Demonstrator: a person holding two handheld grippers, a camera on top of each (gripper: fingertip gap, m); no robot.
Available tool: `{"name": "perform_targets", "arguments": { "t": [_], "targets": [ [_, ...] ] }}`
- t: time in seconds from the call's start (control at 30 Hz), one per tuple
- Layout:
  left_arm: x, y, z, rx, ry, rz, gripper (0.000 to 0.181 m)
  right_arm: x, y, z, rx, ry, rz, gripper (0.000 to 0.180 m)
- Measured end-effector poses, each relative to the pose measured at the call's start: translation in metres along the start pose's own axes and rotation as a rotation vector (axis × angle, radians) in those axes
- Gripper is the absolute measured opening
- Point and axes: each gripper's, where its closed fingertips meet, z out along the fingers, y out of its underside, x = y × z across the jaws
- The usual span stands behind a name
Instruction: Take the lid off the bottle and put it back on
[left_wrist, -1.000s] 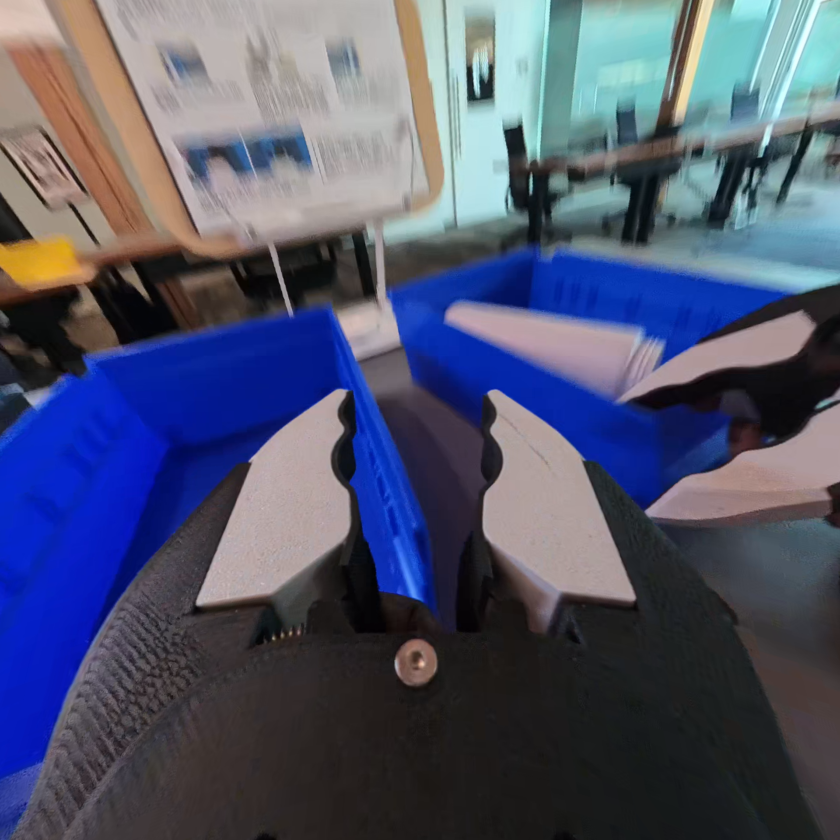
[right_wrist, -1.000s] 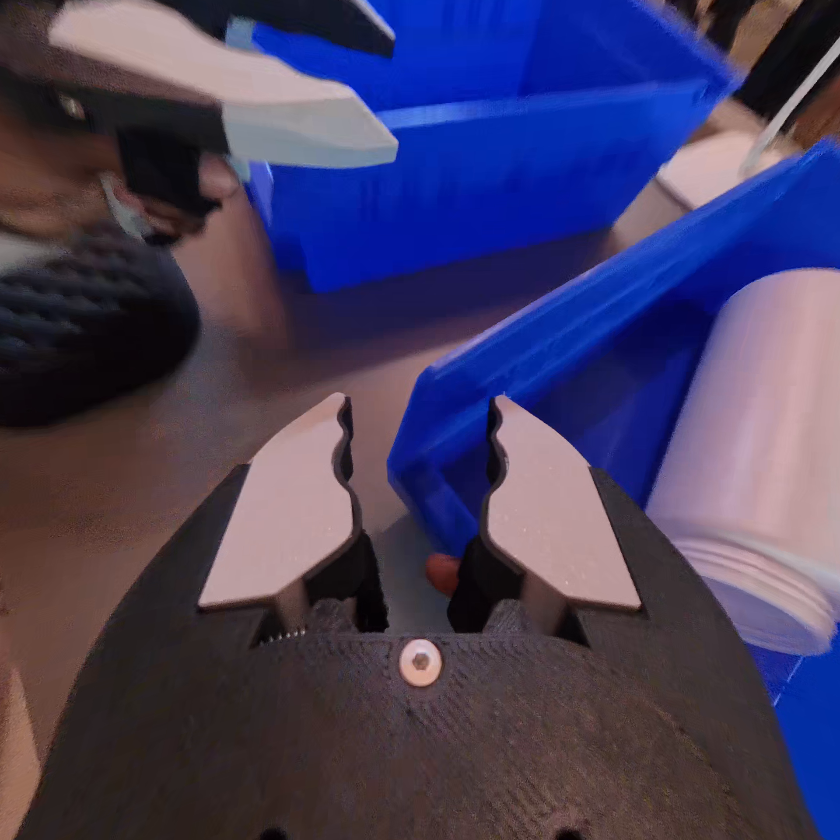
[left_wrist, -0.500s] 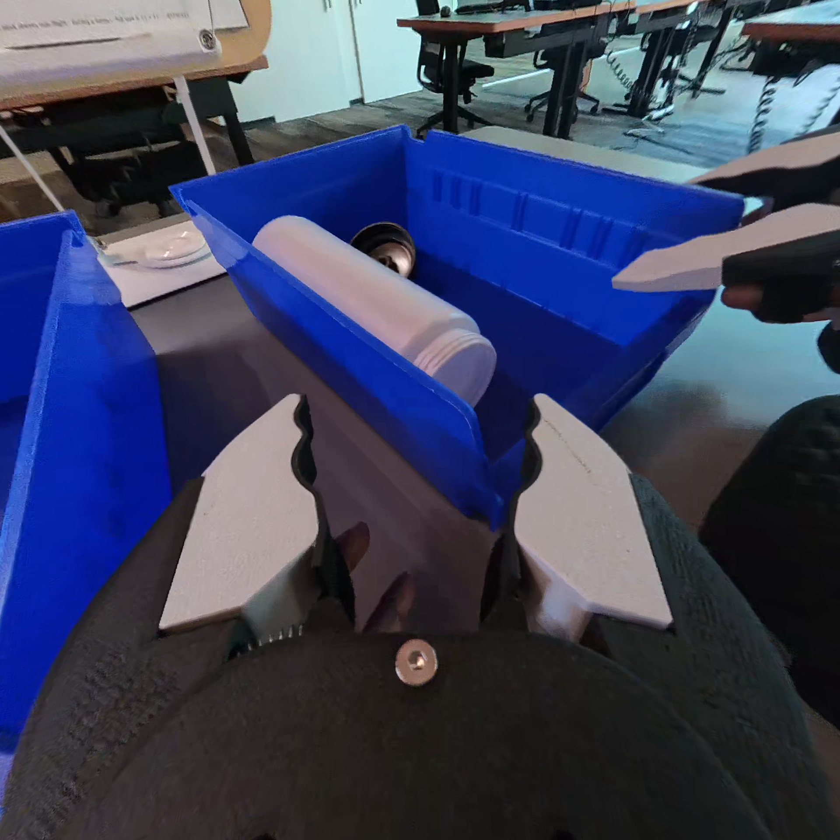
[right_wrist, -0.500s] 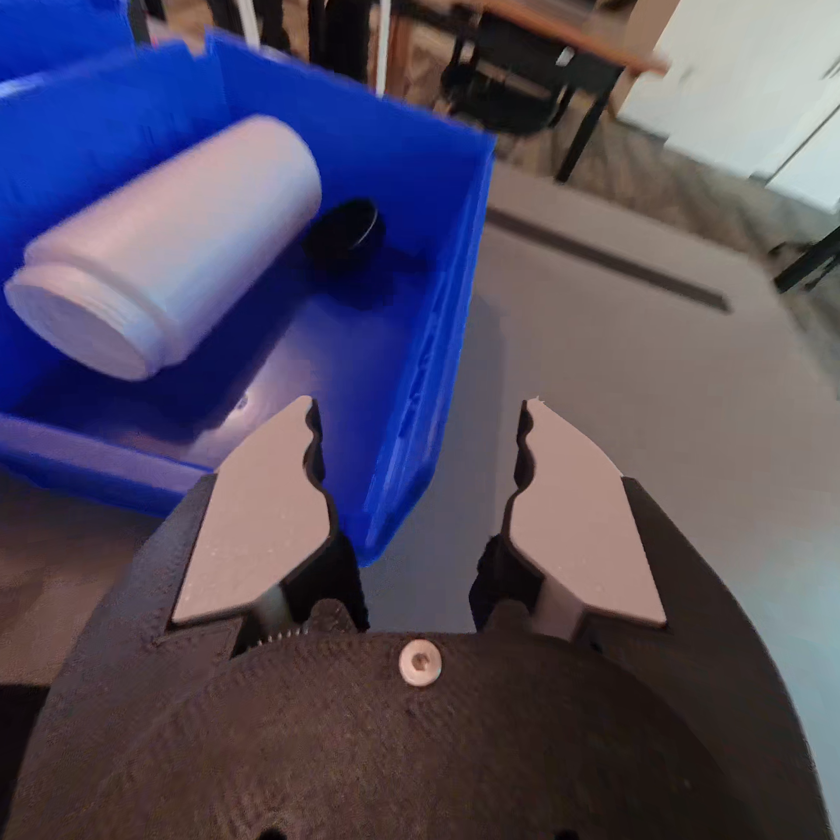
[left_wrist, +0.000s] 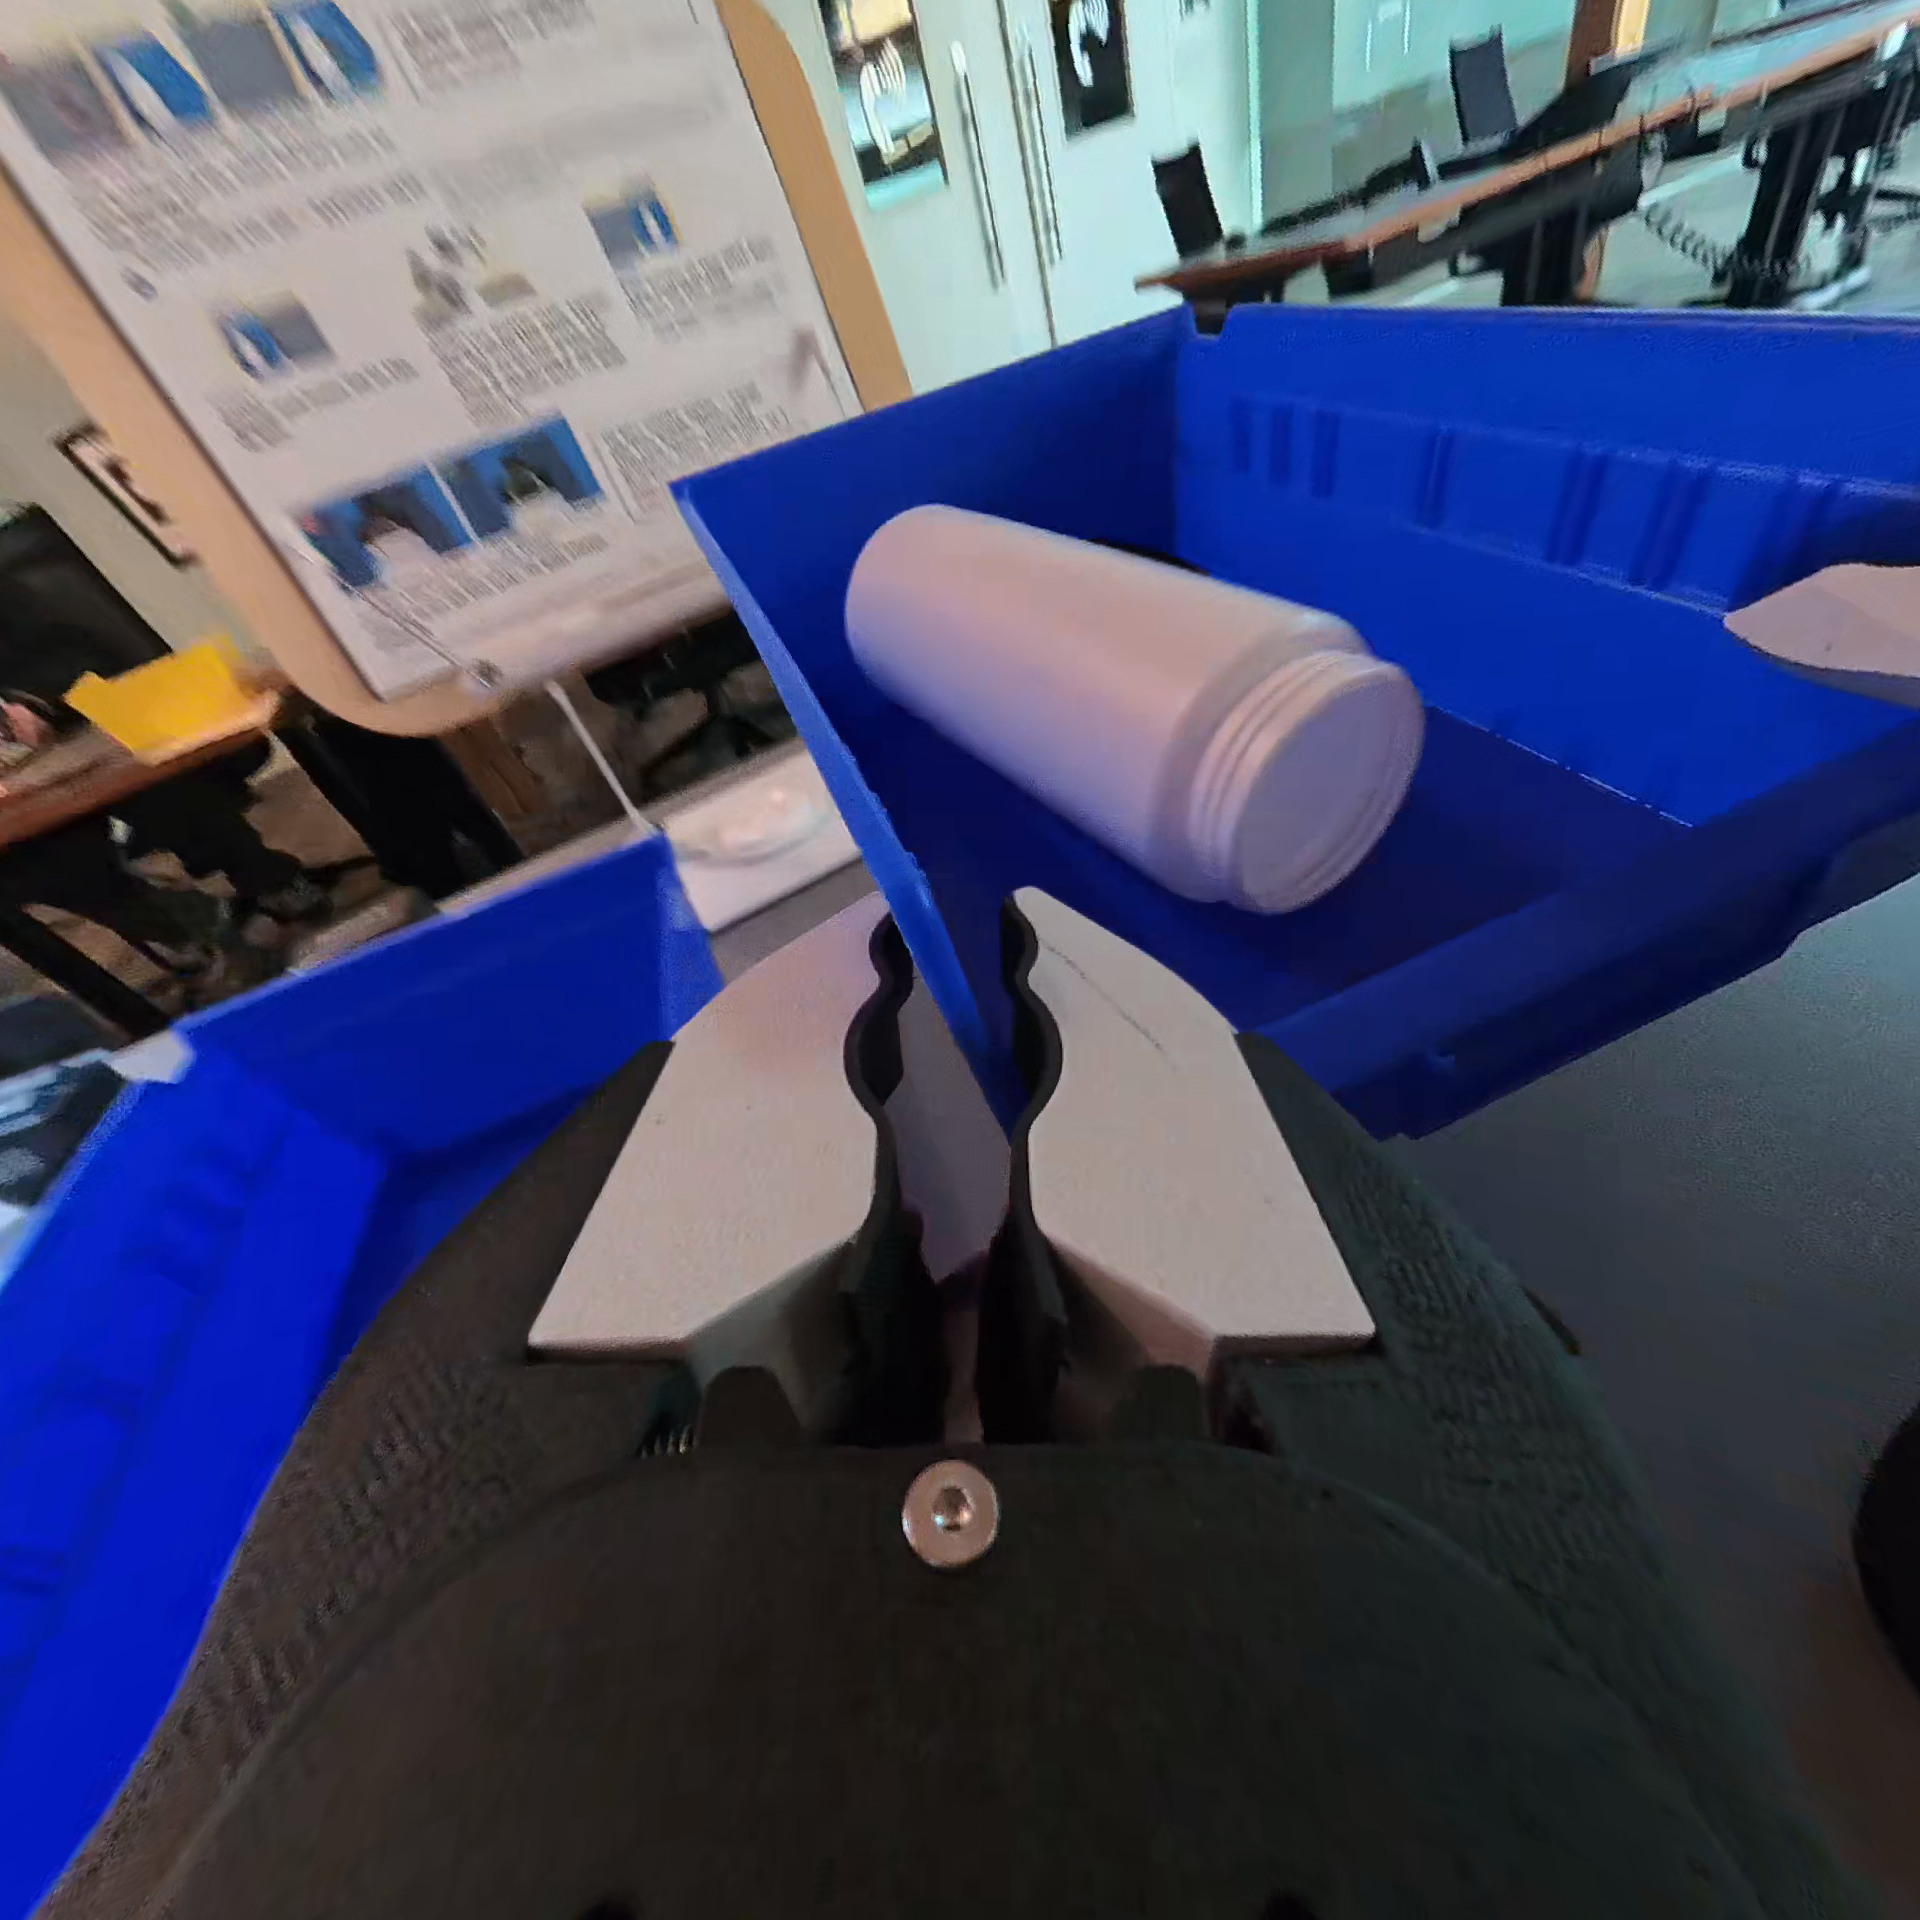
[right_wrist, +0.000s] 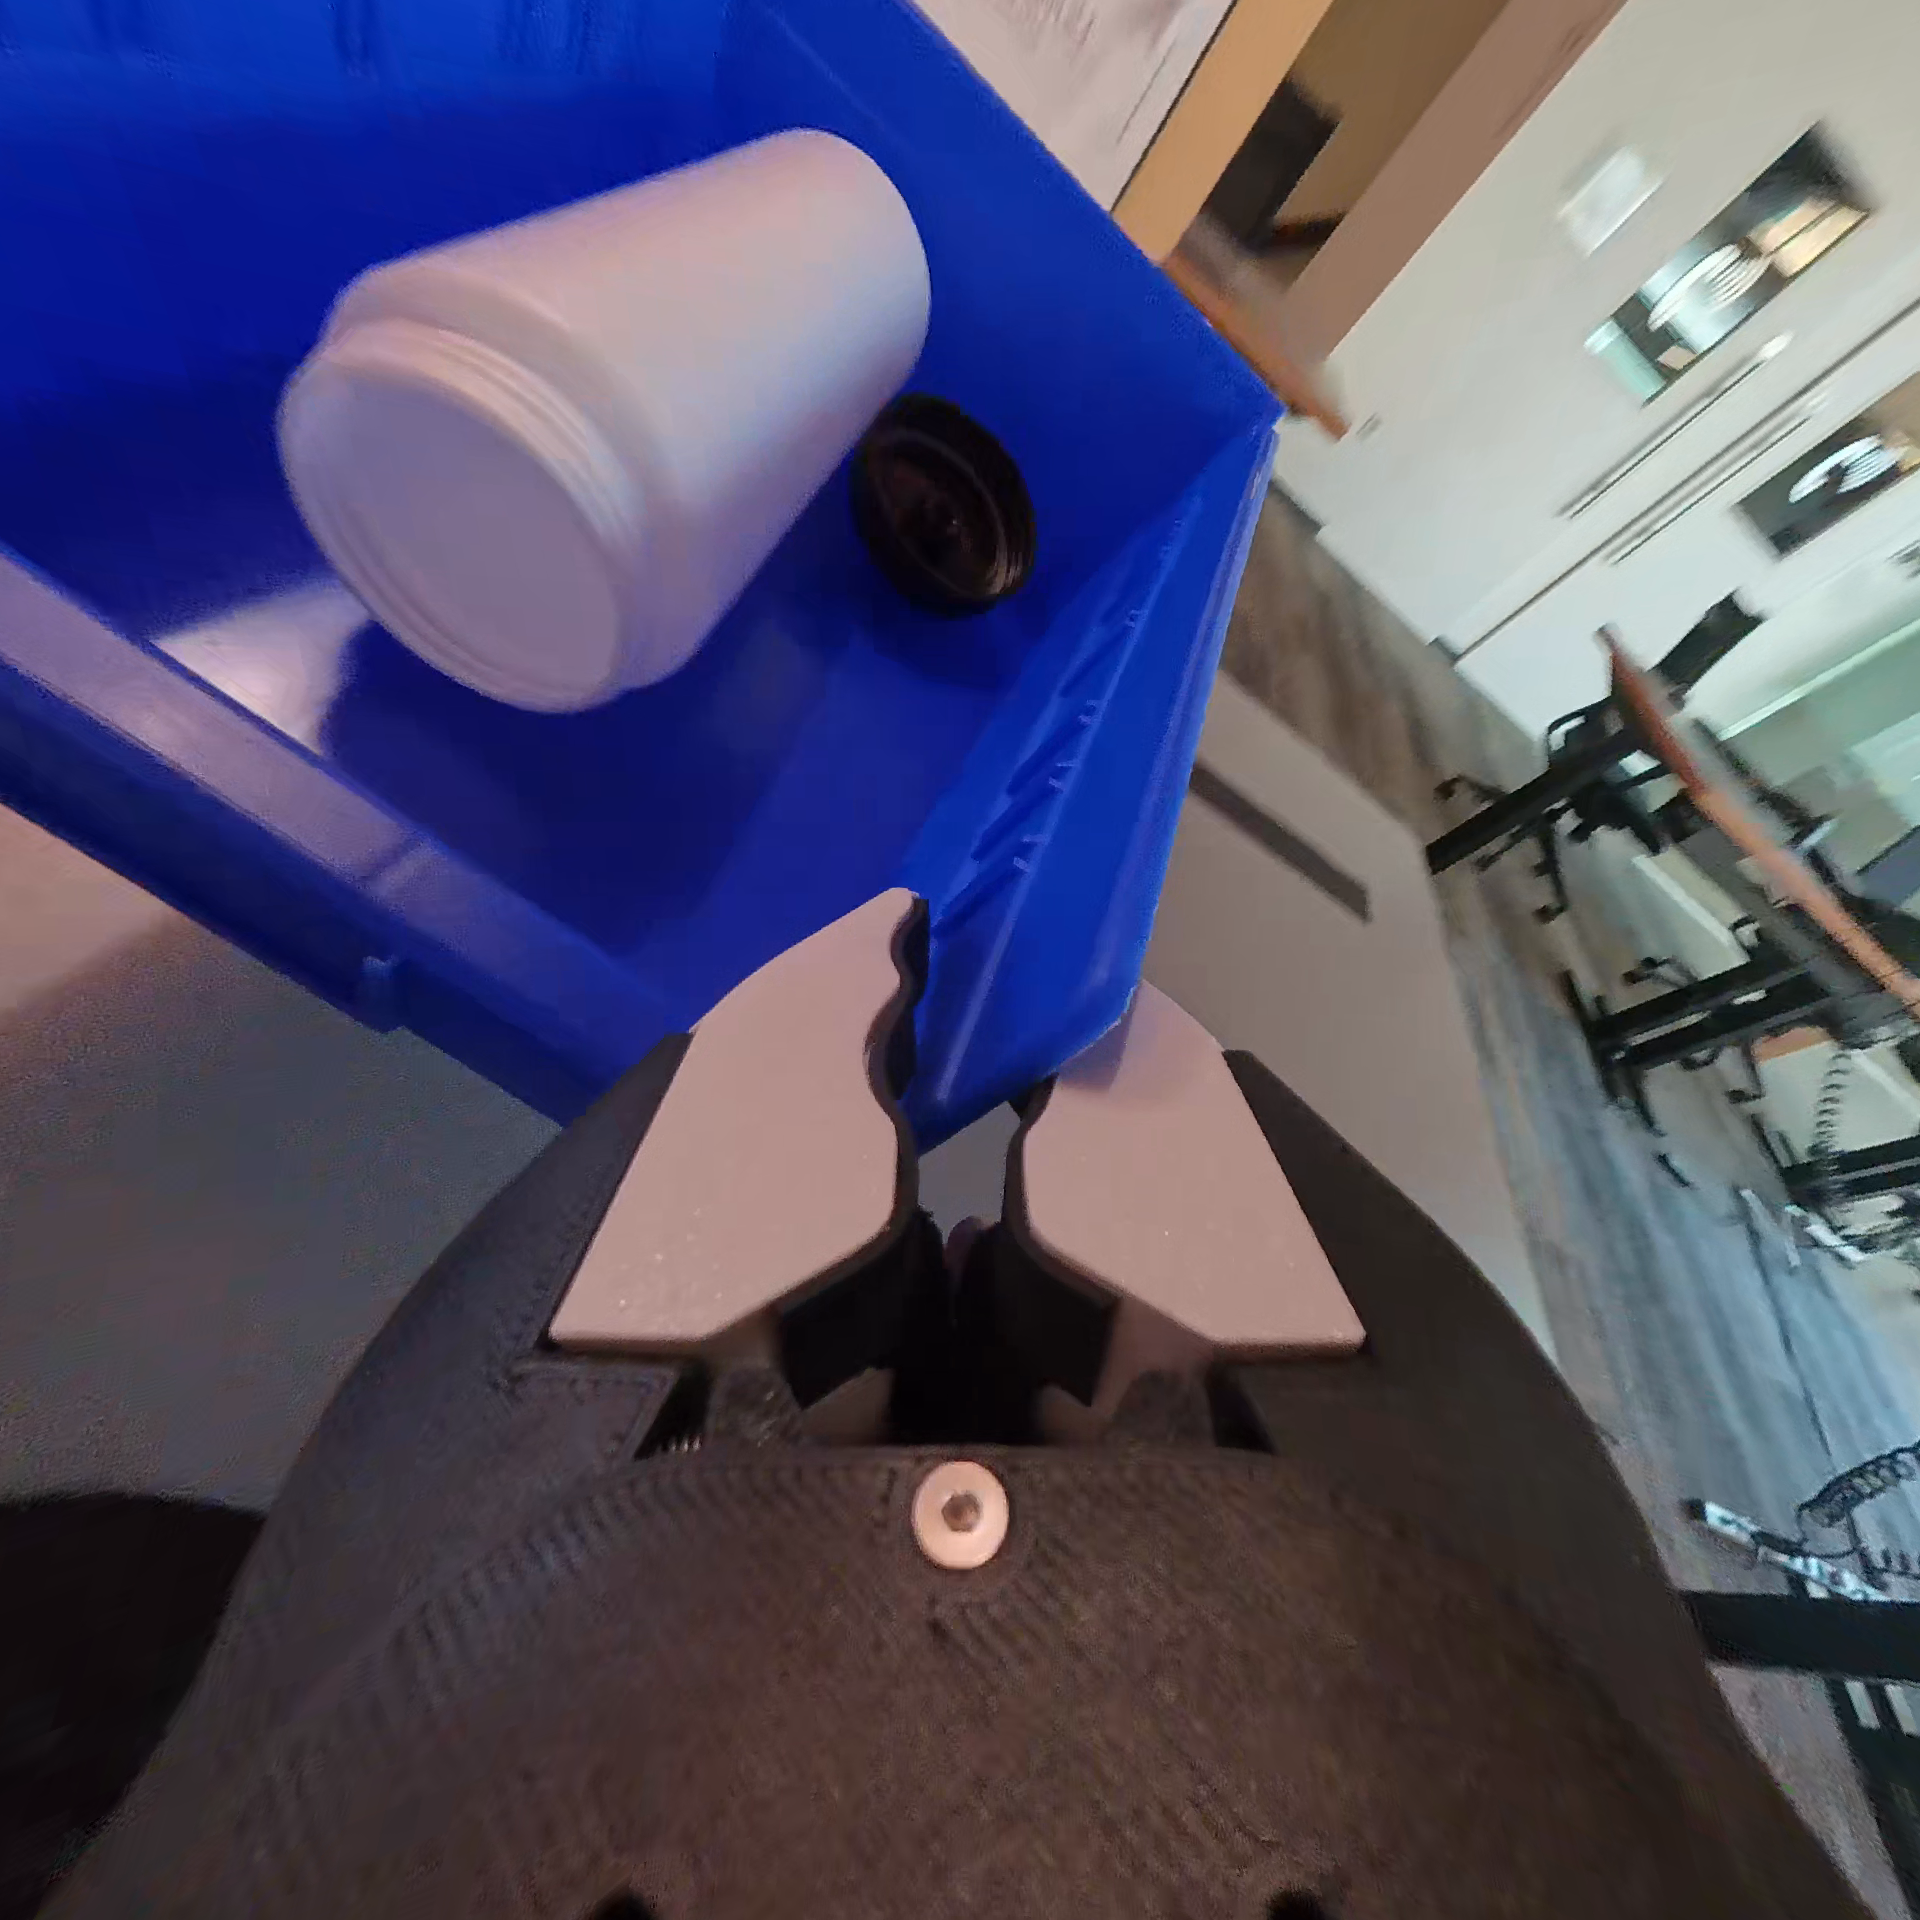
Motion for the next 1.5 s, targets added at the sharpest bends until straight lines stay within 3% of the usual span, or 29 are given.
{"name": "perform_targets", "arguments": {
  "t": [0.13,0.3,0.73,1.03,1.27,1.5],
  "targets": [
    [-0.038,-0.036,-0.033,0.071,-0.065,0.009,0.016,0.002,-0.06,-0.022,0.081,0.038,-0.023,0.012],
    [-0.099,-0.039,-0.086,0.064,-0.183,0.016,0.017,-0.039,-0.127,-0.027,0.173,-0.032,-0.09,0.012],
    [-0.251,0.024,-0.284,-0.174,-0.672,0.12,0.018,-0.275,-0.264,-0.024,0.502,-0.501,-0.124,0.014],
    [-0.275,0.1,-0.352,-0.276,-0.758,0.099,0.019,-0.385,-0.263,-0.04,0.552,-0.643,-0.183,0.014],
    [-0.274,0.155,-0.342,-0.292,-0.7,0.011,0.019,-0.413,-0.236,-0.024,0.486,-0.644,-0.267,0.014],
    [-0.269,0.182,-0.319,-0.273,-0.641,-0.039,0.02,-0.413,-0.213,-0.006,0.427,-0.615,-0.3,0.014]
  ]
}}
